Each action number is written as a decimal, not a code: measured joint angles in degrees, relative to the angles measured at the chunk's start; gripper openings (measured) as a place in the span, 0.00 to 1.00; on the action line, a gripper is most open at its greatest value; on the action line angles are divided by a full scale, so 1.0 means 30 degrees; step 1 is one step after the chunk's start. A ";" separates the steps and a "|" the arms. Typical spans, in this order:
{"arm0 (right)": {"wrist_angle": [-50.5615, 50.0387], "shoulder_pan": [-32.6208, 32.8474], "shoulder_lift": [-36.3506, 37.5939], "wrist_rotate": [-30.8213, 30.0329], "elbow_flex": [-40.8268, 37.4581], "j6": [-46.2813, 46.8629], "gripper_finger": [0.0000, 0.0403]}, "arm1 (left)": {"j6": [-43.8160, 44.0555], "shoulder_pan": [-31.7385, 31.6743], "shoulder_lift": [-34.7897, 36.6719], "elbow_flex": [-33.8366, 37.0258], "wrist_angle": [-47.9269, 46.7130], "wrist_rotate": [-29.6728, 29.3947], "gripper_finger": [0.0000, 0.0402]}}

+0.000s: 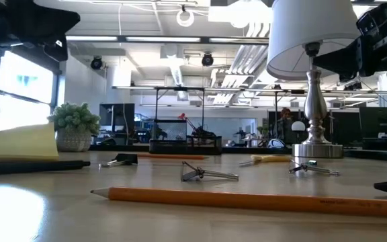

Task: Pick and place office supplies into organizer
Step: Put the right black binder clip into the bottom left slot of the desk organizer, then put the top black binder clip into the bottom left slot of the desk organizer

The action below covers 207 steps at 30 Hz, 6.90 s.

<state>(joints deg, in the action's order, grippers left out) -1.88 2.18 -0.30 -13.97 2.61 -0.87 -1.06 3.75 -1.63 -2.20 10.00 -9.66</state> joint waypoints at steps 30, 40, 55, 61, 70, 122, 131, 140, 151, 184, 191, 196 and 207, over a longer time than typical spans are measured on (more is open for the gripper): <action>0.6668 0.0923 -0.6815 -0.0316 0.0000 0.4101 0.16 | -0.0580 -0.0001 -1.0834 0.0000 0.8301 -0.0665 0.54; 0.6191 0.2750 -1.3553 -0.0718 0.3121 0.4221 0.45 | 0.1152 -0.0001 -1.4637 0.0000 1.2528 0.0013 0.43; 0.2424 0.6089 -2.3910 -0.2016 0.8823 0.8024 0.49 | 0.3171 0.0014 -2.3074 -0.1744 1.7773 0.0610 0.41; 0.2262 0.7093 -2.7190 -0.2348 0.9862 0.9110 0.55 | 0.3308 0.0014 -2.5229 -0.2781 1.7857 0.0744 0.40; 0.0361 0.7208 -3.0270 -0.2409 1.1560 1.0713 0.70 | 0.3307 0.0014 -2.5288 -0.2798 1.7953 0.0872 0.38; 0.1819 0.6796 -2.9766 -0.4213 1.2262 0.9040 0.36 | 0.2454 -0.0001 -2.5292 -0.2787 1.7782 0.0508 0.38; 0.6784 0.2756 -2.9245 -0.5318 1.2269 0.1589 0.33 | 0.1919 -0.0001 -2.5011 -0.2783 1.8316 0.0542 0.38; 1.0108 -0.2090 -2.9521 -0.1622 1.2959 -0.0829 0.34 | 0.0200 -0.0001 -2.2144 -0.2783 1.8059 -0.0326 0.38; 0.8783 -0.3957 -3.2043 0.1082 1.7581 -0.3014 0.34 | -0.2626 -0.0015 -1.6409 -0.3461 1.5107 -0.3162 0.38; 0.5424 -0.9539 -4.0129 0.4910 2.6782 -0.5221 0.37 | -0.7061 -0.1206 -1.3486 -0.9908 0.2177 -0.3703 0.38; 0.5321 -0.9501 -4.0129 0.4801 2.6778 -0.5328 0.37 | -0.6491 -0.1632 -1.3486 -0.9908 0.1335 -0.3688 0.38; 0.5294 -0.9516 -4.0129 0.4822 2.6767 -0.5374 0.41 | -0.6034 -0.1626 -1.3486 -0.9908 0.1150 -0.3639 0.38; 0.4584 -0.9497 -4.0123 0.4676 2.6760 -0.5299 0.56 | -0.5250 -0.1626 -1.3486 -0.9908 0.0880 -0.3645 0.38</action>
<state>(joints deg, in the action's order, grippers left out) 11.87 -26.31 -120.67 0.05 82.89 -16.77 -16.81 -1.13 -42.09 -31.92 12.65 -20.60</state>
